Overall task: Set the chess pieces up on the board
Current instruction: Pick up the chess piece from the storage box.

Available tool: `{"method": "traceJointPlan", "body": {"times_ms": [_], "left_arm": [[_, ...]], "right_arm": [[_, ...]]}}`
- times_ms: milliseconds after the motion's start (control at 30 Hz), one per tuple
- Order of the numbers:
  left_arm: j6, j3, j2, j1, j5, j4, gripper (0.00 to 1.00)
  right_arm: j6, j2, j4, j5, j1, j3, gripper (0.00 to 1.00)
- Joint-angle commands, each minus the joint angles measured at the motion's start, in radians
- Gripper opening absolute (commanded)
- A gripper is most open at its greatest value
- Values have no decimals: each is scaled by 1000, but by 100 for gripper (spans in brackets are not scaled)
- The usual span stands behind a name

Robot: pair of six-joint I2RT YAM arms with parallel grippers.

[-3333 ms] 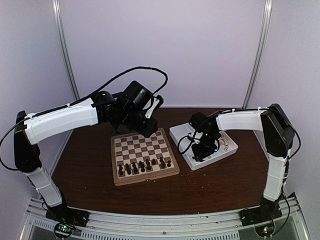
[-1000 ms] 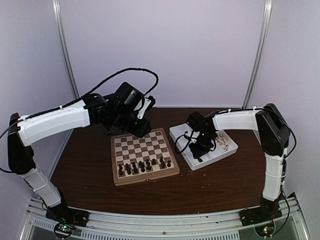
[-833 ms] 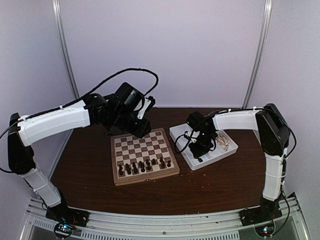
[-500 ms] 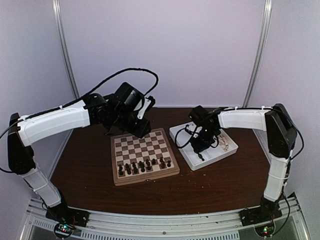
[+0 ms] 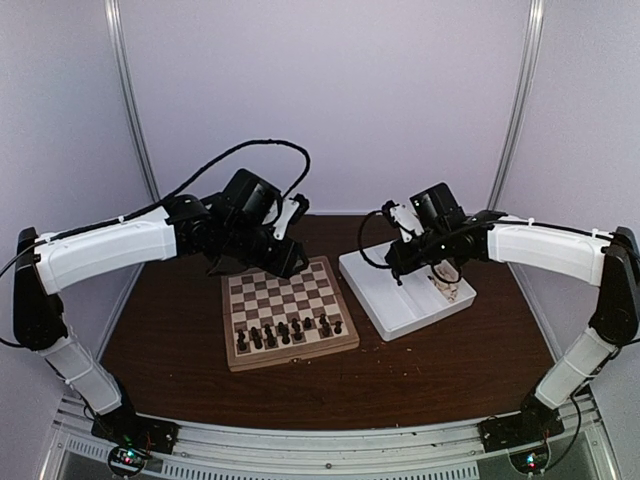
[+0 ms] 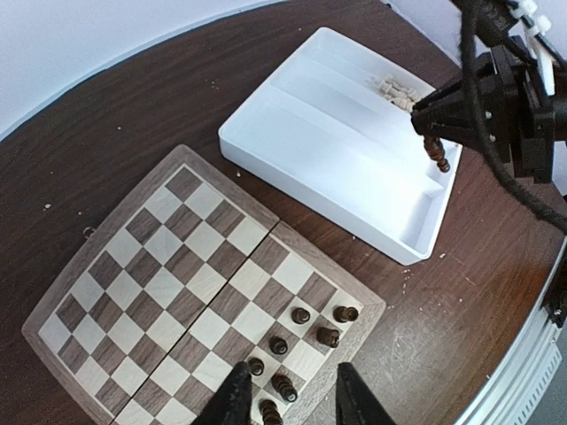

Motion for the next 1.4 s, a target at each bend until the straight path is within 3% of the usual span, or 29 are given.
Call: {"method": "traceJointPlan", "body": {"times_ms": [0,267,600,700,733,967,1367], "left_arm": [[-43,-32,-15,20,152,151,38],[-65,-47,54,20,277,351,45],[-85,-101,131,12,368,644,42],[-53,-134,141,-12,337,738,41],[46,-183,133,-60,261,856,42],[141,-351,137,-88,203,1274,40],[229,-336,186,-107,162,1446,46]], "right_arm": [[47,-60,182,-60,3,-31,9],[219,-159,381,-82,3,-110,7],[507,-258,504,-74,14,-165,6],[595,-289,537,-61,21,-198,6],[680,-320,562,-46,29,-229,5],[768,-390,576,16,57,-265,5],[948,-410,667,53,80,-337,4]]}}
